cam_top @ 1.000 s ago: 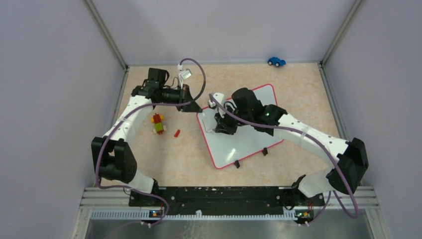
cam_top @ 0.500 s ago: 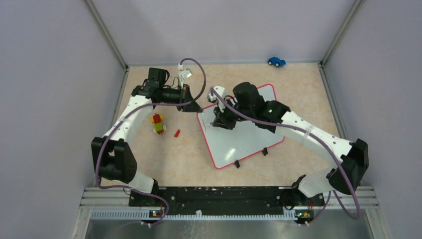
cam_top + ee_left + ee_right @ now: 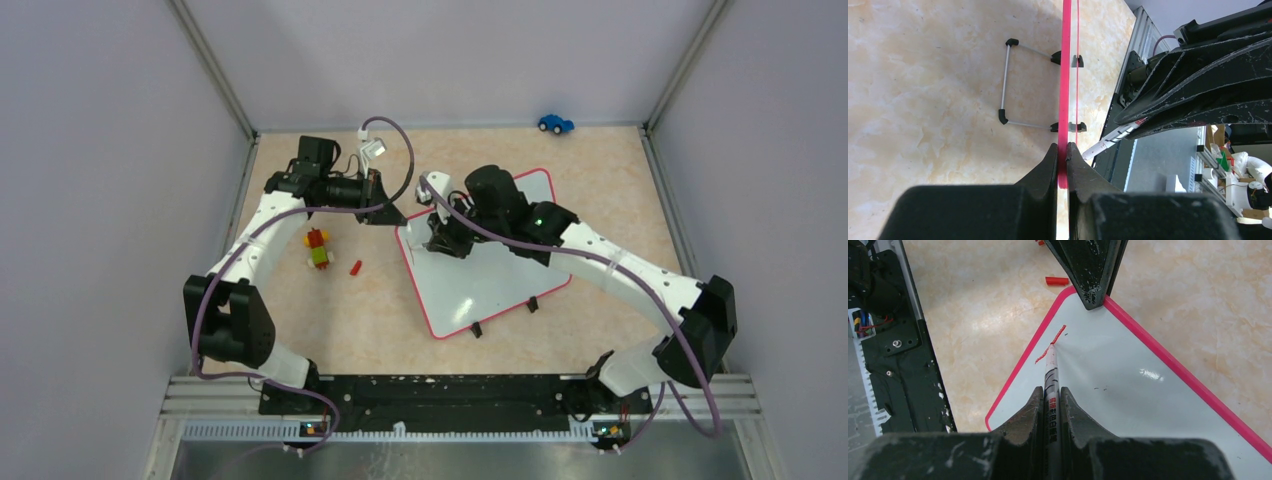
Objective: Write a sentence on the whiteboard
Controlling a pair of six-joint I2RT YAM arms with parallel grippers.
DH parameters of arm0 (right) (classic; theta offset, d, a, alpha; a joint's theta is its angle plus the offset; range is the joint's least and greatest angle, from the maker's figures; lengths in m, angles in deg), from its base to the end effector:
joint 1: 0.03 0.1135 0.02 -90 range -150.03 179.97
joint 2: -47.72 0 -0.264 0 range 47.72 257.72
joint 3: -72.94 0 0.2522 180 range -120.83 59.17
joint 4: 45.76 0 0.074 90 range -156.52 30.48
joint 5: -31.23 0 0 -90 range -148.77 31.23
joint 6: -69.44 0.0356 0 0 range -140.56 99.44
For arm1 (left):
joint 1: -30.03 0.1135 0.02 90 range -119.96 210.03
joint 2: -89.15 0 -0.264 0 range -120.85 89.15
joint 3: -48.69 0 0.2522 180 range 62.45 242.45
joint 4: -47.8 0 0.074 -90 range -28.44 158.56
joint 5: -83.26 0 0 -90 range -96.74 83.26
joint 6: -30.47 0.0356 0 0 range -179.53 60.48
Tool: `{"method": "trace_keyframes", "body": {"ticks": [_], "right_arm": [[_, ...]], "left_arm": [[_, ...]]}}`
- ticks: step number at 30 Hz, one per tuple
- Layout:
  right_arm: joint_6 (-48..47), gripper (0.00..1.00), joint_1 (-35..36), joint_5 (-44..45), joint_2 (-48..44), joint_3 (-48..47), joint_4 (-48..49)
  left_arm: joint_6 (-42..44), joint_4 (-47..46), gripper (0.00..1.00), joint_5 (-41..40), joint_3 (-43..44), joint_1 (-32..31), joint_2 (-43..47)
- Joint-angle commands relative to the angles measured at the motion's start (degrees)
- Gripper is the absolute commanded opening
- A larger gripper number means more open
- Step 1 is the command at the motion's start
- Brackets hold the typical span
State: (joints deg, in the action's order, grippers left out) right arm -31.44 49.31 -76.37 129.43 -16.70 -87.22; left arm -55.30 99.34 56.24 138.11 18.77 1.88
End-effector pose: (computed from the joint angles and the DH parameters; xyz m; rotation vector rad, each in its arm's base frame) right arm 0.2014 0.2510 0.3499 -1.2650 1.8160 0.7125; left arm 0.3058 -0.0932 0.3182 0.7763 2.0747 -1.3699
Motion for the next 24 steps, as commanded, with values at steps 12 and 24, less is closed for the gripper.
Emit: {"method": "trace_keyframes", "body": {"ticks": [12, 24], "right_arm": [[-1.06, 0.00, -2.31, 0.93, -0.67, -0.34, 1.48], [-1.88, 0.00, -4.06, -0.83, -2.97, -0.04, -0.72]], "left_arm": [[1.37, 1.24, 0.00, -1.90, 0.37, -1.74, 0.69], [1.27, 1.33, 0.00, -1.72, 0.88, -1.83, -0.01]]}}
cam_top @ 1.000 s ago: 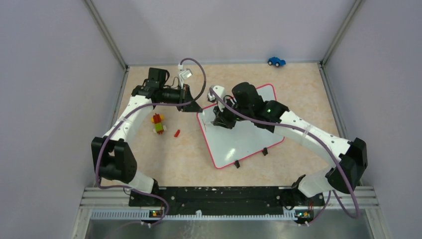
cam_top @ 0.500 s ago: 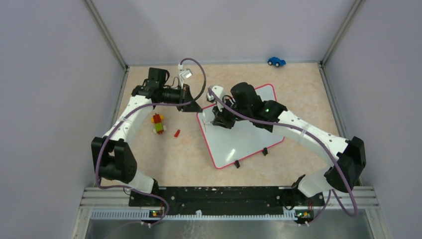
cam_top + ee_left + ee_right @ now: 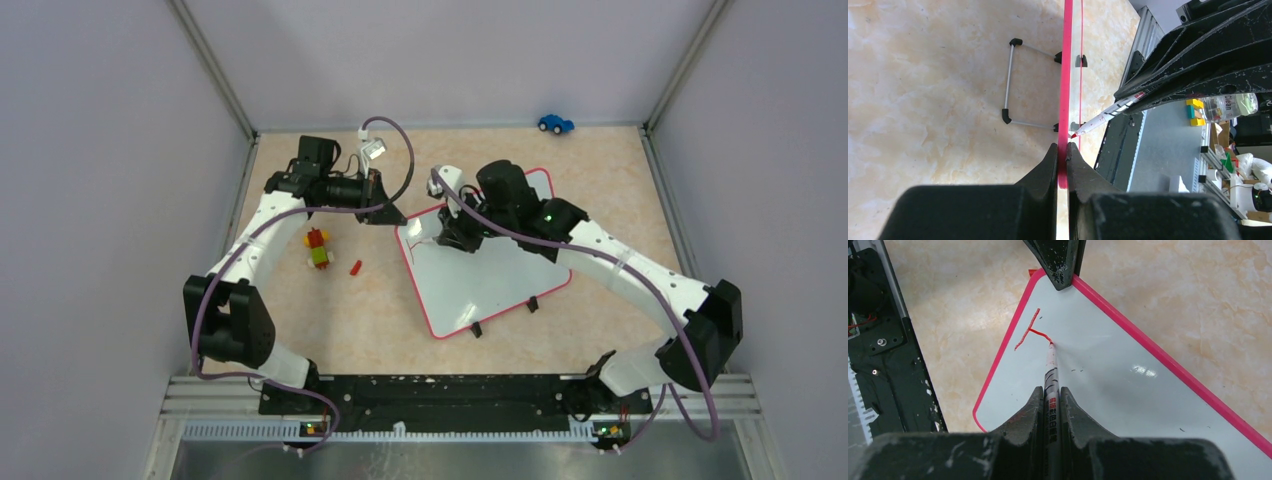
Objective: Write a sentence on the whiteboard
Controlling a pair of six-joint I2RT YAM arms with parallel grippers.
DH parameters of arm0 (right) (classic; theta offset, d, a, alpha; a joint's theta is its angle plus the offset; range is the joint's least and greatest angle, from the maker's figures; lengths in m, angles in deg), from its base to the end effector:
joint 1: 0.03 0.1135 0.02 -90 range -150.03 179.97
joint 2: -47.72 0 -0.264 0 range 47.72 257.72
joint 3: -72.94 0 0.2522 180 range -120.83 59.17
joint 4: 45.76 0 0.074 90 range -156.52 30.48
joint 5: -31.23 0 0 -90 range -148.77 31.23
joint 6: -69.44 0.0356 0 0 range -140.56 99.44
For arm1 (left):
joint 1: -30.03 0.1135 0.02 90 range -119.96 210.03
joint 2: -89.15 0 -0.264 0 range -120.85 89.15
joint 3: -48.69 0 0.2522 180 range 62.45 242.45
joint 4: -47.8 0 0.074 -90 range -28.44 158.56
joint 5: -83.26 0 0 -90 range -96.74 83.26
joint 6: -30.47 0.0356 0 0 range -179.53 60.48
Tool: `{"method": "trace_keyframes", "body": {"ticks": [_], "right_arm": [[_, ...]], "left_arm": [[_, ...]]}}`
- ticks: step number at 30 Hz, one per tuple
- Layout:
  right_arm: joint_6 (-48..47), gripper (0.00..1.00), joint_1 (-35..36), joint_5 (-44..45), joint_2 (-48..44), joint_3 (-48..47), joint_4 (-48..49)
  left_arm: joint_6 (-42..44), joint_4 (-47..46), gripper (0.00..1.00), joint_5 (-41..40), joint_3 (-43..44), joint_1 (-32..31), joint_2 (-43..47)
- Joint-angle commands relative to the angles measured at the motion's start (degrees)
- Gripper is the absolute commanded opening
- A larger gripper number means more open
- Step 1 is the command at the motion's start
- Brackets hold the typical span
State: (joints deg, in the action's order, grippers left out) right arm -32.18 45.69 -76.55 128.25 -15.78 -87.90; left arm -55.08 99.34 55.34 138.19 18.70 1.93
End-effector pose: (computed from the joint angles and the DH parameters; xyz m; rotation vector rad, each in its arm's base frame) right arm 0.2126 0.2336 0.3496 -1.2175 1.8444 0.6731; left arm 0.3060 -0.0934 0.3185 0.7768 2.0791 -1.3495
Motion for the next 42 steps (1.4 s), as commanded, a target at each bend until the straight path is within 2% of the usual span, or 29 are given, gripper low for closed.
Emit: {"method": "trace_keyframes", "body": {"ticks": [1, 8, 23, 42], "right_arm": [[-1.21, 0.00, -0.45, -1.34, -1.90, -1.26, -0.21], [-0.01, 0.00, -0.45, -3.84, -2.02, -4.30, -0.13], [-0.09, 0.00, -0.57, 2.71, 1.92, -5.99, 1.71], [0.10, 0.00, -0.53, 0.99, -2.55, 2.29, 1.41]], "left_arm": [[1.03, 1.33, 0.00, -0.91, 0.78, -1.78, -0.06], [1.26, 1.33, 0.00, -0.87, 0.61, -1.94, 0.08], [1.43, 1.42, 0.00, -1.41, 0.37, -2.03, 0.92], [1.55, 1.51, 0.00, -1.60, 0.27, -2.11, 0.94]]}}
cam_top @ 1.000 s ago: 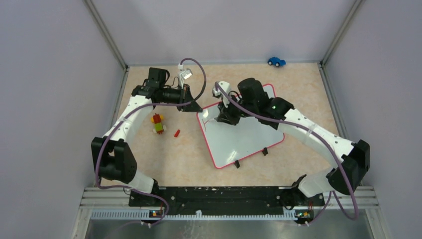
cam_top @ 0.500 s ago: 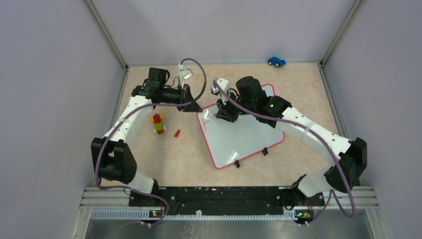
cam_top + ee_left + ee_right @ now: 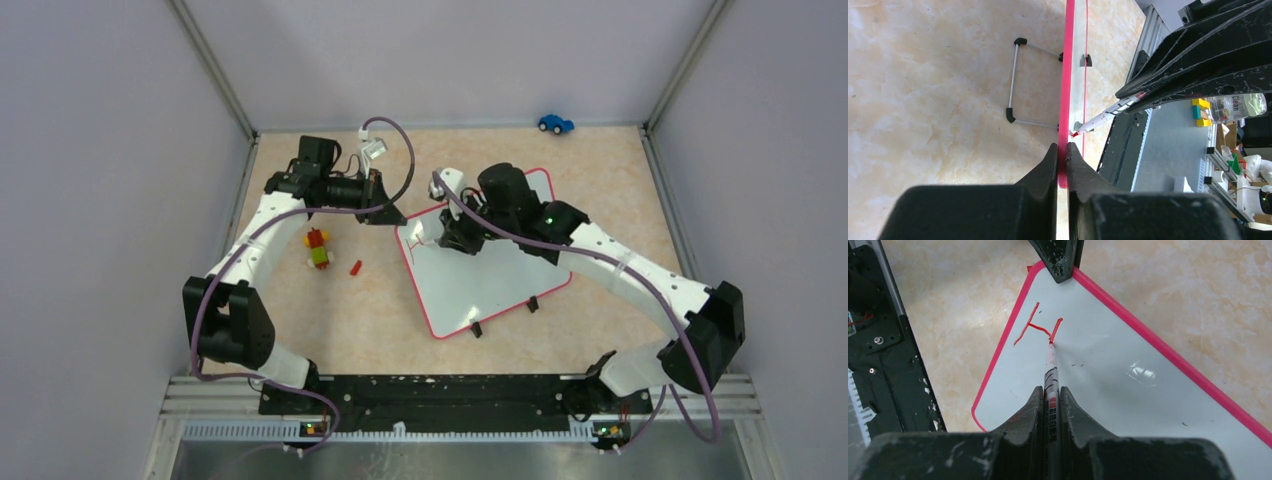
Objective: Write a sentence on the whiteboard
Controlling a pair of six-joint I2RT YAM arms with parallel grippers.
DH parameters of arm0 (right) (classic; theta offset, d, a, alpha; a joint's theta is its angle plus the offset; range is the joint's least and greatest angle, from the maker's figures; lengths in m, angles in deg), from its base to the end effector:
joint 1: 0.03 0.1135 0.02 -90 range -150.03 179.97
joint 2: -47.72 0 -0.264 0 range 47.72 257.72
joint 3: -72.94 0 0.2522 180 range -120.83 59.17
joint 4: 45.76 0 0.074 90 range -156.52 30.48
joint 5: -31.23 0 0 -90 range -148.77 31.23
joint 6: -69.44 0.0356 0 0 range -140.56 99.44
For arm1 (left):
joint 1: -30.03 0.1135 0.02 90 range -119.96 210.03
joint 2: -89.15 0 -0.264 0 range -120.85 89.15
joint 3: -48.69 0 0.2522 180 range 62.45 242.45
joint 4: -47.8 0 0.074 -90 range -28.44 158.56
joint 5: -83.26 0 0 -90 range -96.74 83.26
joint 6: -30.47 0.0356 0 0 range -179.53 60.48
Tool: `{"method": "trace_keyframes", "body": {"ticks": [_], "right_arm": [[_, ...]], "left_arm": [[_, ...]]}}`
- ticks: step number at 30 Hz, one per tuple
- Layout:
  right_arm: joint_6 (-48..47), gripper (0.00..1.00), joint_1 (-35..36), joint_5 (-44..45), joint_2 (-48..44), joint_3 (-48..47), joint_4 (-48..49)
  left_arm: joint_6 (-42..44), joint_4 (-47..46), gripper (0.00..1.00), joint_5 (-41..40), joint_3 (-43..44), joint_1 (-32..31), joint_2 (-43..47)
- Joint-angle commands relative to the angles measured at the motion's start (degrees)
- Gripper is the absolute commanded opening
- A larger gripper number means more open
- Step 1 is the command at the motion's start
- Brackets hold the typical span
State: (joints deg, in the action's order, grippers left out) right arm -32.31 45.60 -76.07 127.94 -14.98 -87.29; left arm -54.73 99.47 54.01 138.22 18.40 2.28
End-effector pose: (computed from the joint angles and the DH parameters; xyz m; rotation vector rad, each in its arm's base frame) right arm 0.2126 0.2324 0.3473 -1.2127 1.8440 0.6621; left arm 0.3047 -0.0944 0.3198 0.7821 2.0838 -1.3204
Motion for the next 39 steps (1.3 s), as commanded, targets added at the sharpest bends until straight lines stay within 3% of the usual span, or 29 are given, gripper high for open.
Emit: {"method": "trace_keyframes", "body": {"ticks": [1, 10, 17, 39], "right_arm": [[0.16, 0.00, -0.32, 0.25, -2.47, 2.02, 0.71], [-1.07, 0.00, 0.70, -0.87, -3.67, 4.99, -0.43], [-0.35, 0.00, 0.70, -2.49, -4.38, 0.29, -1.58], [0.32, 0.00, -1.05, 1.98, -3.57, -0.51, -0.98]], "left_arm": [[1.25, 1.38, 0.00, -0.37, 0.18, -1.81, 0.61], [1.35, 1.29, 0.00, -0.54, -0.22, -1.81, 0.70], [1.23, 1.27, 0.00, -0.44, -0.11, -1.90, 0.56], [1.42, 1.38, 0.00, -0.55, -0.10, -2.07, 0.58]]}}
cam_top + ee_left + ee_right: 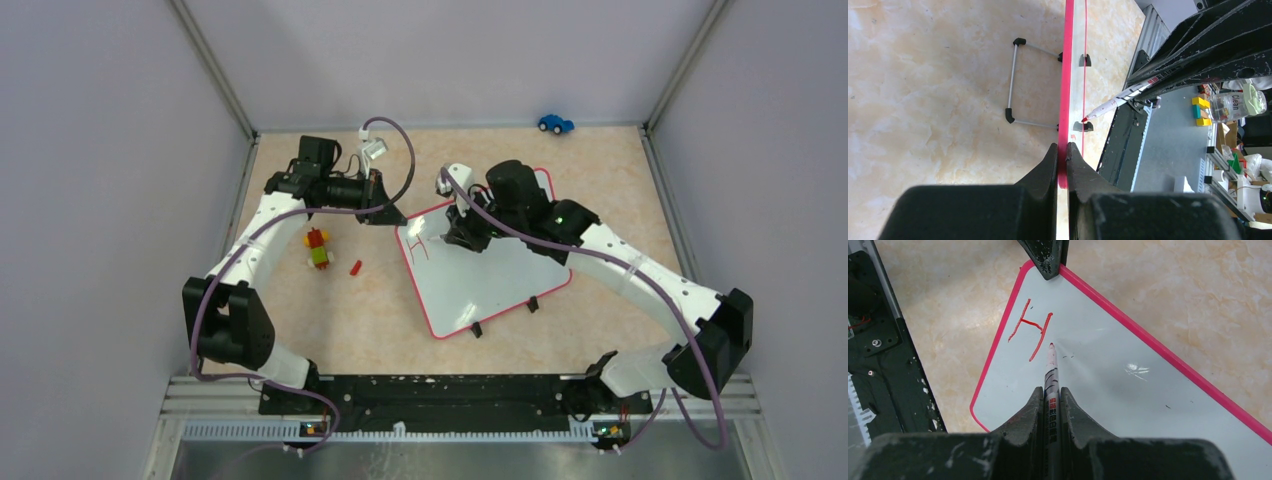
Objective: Write a sentence on the whiteboard
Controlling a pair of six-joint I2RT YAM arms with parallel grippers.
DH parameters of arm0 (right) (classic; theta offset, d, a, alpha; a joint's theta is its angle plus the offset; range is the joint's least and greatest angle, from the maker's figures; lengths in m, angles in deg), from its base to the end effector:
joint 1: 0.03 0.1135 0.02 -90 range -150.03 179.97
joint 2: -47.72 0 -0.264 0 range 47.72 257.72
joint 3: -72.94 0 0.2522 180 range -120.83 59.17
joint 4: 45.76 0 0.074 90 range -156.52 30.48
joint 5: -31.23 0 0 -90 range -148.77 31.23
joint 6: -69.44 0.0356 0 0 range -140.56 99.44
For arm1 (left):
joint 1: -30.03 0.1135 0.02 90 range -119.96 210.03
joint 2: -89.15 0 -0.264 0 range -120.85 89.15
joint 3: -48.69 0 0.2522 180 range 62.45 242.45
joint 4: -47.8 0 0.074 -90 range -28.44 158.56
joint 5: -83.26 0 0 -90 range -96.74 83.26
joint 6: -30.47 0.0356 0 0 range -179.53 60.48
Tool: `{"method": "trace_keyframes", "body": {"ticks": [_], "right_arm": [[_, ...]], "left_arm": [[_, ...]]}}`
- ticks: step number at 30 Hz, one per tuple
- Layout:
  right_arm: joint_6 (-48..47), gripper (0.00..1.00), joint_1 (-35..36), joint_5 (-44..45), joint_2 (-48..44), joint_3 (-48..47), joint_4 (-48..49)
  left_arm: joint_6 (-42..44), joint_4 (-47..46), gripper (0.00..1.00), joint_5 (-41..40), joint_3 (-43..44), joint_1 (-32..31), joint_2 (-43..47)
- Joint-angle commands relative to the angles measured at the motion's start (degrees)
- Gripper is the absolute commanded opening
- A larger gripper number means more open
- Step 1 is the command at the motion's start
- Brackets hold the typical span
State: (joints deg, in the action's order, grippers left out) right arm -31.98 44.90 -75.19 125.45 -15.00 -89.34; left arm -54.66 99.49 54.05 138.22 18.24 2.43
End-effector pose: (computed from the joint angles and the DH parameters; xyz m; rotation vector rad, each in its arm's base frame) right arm 0.2070 0.2207 0.3567 -1.1845 1.8507 0.6429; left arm 0.3038 -0.0952 0.3206 0.7876 2.0801 -1.3211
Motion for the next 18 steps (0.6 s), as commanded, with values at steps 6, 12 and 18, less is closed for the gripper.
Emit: {"method": "trace_keyframes", "body": {"ticks": [6, 12, 18], "right_arm": [[-0.01, 0.00, -0.37, 1.18, -0.83, -0.55, 1.14], [0.18, 0.00, -0.37, -0.51, -1.01, -0.96, 0.14], [0.17, 0.00, -0.37, -2.22, -1.27, -1.04, -0.98]], "left_arm": [[1.35, 1.35, 0.00, -0.59, -0.20, -1.92, 0.41], [1.42, 1.31, 0.00, -0.68, -0.29, -1.92, 0.45], [1.46, 1.35, 0.00, -0.88, -0.28, -2.01, 0.41]]}}
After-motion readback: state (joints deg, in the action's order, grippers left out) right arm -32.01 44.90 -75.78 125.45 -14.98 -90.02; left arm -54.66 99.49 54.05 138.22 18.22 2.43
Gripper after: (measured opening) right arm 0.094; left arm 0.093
